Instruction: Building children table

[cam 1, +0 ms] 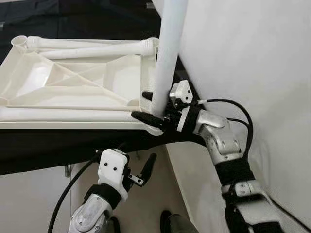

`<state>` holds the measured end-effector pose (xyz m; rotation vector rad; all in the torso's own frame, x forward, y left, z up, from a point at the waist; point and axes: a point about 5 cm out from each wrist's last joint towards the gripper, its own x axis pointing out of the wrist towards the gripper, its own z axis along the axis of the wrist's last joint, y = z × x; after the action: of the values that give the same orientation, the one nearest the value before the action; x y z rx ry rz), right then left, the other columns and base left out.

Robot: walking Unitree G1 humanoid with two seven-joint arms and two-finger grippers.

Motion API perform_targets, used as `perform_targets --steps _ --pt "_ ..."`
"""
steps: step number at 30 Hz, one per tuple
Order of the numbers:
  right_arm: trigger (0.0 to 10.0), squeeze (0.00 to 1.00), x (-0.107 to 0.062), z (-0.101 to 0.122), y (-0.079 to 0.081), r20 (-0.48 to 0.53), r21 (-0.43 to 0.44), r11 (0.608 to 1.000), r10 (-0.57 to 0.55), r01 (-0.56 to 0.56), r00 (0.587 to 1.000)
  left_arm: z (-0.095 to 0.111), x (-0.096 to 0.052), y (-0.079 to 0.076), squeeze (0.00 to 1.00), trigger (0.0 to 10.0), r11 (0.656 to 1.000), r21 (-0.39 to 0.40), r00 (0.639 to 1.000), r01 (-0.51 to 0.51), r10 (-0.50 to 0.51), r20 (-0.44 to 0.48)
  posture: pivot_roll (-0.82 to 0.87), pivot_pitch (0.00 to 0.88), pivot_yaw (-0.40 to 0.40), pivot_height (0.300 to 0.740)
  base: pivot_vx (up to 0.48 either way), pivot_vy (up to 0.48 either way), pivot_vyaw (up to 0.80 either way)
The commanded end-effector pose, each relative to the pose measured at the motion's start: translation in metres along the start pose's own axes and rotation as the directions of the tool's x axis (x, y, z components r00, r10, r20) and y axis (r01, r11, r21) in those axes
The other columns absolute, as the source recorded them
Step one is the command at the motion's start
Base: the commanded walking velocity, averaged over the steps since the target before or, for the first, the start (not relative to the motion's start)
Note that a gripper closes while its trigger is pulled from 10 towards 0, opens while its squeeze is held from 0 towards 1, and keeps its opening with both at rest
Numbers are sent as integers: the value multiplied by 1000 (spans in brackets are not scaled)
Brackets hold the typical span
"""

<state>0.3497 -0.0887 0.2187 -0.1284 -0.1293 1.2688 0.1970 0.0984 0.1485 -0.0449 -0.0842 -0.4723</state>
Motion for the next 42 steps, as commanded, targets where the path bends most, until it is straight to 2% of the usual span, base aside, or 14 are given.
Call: perform_targets --steps 1,3,4,6,7,9,20,27,29,32,36,40,41,42 --pt "10000 0 5 2 0 10 9 995 96 -97 995 -4 -3 -2 0 10000 1000 16 1000 2 -2 -27 117 240 -56 740 0 0 0" --pt "10000 0 6 5 -4 10 12 994 108 -109 994 -4 -3 -2 0 10000 1000 23 1000 3 -3 -27 125 243 -58 740 0 0 0" --pt "7647 0 7 7 -6 3 6 994 111 -111 994 -4 -3 -2 0 10000 1000 23 1000 2 -1 -27 127 245 -58 740 0 0 0" --pt "7647 0 7 8 -8 -2 2 993 115 -115 993 -4 -3 -3 0 10000 1000 23 1000 1 0 -27 129 245 -59 740 0 0 0" --pt "431 0 7 9 -9 -6 3 992 127 -127 992 -3 -3 -3 0 10000 1000 23 1000 0 1 -27 132 246 -60 740 0 0 0" --pt "0 0 7 10 -10 -11 6 990 140 -140 990 -3 -4 -3 0 10000 1000 22 1000 -1 2 -27 129 250 -59 740 0 0 0" --pt "0 0 2 12 -15 -25 0 974 225 -225 974 -4 -4 -3 0 10000 1000 15 1000 -1 1 -30 112 255 -56 740 0 0 0" --pt "0 0 -10 2 -24 8 -46 989 -137 137 991 -5 -3 -1 0 10000 1000 9 1000 0 0 -29 77 252 -60 740 0 0 0" --pt "0 0 -5 -13 -18 5 1 897 -442 442 897 -6 -4 0 0 10000 1000 10 1000 1 -1 -29 73 253 -63 740 0 0 0" --pt "0 0 -6 -17 -16 3 11 857 -516 516 857 -5 -4 0 0 10000 1000 10 1000 1 -1 -29 73 253 -63 740 0 0 0" --pt "0 0 4 -47 25 -57 90 780 -616 619 786 -4 -2 1 0 10000 1000 7 1000 2 -2 -26 62 254 -56 740 0 0 0" --pt "0 0 8 -41 21 -37 75 790 -607 608 794 -4 -1 0 0 10000 1000 7 1000 16 -16 -24 57 253 -63 740 0 0 0" --pt "4078 0 9 -40 20 -30 76 791 -607 607 794 -4 0 0 0 10000 1000 6 1000 14 -14 -22 58 254 -67 740 0 0 0" --pt "4078 0 9 -40 20 -30 76 791 -607 607 794 -4 0 0 0 10000 1000 6 1000 14 -14 -22 58 254 -67 740 0 0 0"
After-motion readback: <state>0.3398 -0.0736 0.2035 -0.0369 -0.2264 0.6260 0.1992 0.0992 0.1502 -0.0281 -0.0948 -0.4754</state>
